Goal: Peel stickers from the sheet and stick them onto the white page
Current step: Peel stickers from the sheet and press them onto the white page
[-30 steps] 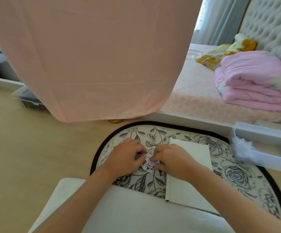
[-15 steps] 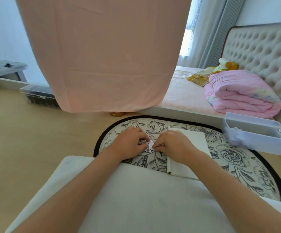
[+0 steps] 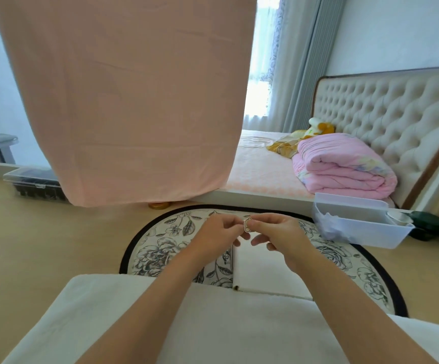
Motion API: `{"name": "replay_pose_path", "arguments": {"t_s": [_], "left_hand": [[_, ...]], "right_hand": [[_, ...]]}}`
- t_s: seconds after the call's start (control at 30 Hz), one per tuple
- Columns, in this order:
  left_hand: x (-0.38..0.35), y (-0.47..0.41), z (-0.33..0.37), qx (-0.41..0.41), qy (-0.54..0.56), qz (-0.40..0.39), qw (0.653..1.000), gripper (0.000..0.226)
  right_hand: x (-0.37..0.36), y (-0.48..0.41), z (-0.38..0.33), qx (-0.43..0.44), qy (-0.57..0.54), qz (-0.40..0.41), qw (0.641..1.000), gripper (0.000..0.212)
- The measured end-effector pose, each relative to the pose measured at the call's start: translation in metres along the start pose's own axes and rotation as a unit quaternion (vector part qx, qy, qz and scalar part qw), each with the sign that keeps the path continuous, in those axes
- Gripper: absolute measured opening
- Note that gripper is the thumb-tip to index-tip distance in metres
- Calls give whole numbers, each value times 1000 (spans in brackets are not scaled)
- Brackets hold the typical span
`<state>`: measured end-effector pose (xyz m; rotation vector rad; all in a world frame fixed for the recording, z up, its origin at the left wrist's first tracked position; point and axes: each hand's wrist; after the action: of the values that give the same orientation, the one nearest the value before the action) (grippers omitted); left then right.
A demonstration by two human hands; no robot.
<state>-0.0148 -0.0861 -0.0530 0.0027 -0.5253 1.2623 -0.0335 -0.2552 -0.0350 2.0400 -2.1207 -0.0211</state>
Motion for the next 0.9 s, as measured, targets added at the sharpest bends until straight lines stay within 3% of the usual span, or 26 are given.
{"name": "replay_pose_path", "arguments": {"t_s": [0.17,0.47,0.67,0.77,0.9], "left_hand": [[-28,-17,4,2,46,27,999,8],[-42,-37,-2,3,97,53,994,6],[-46,-42,-13,-6,48,34,998,17],[-47,-43,-17,-19,-2,14,1000,8],[-45,-44,-17,-31,13,36,999,1]], "right_hand": [[30,-11,16,-22,-50,29,998,11],[43,-27,28,14,1,11,1000,10],[42,-33,34,-18,-72,-16,997,16],[46,-35,33,36,4,20,999,10],[48,-35,30,89,78,26,993,5]]}}
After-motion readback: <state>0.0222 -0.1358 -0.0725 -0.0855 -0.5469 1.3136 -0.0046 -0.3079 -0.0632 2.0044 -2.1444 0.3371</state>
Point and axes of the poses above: each hand's wrist, its own y-axis away from the middle knuckle, its own x-axis out of the back of the hand, z = x × y, and after that the axes turned 8 degrees about -x, right-handed
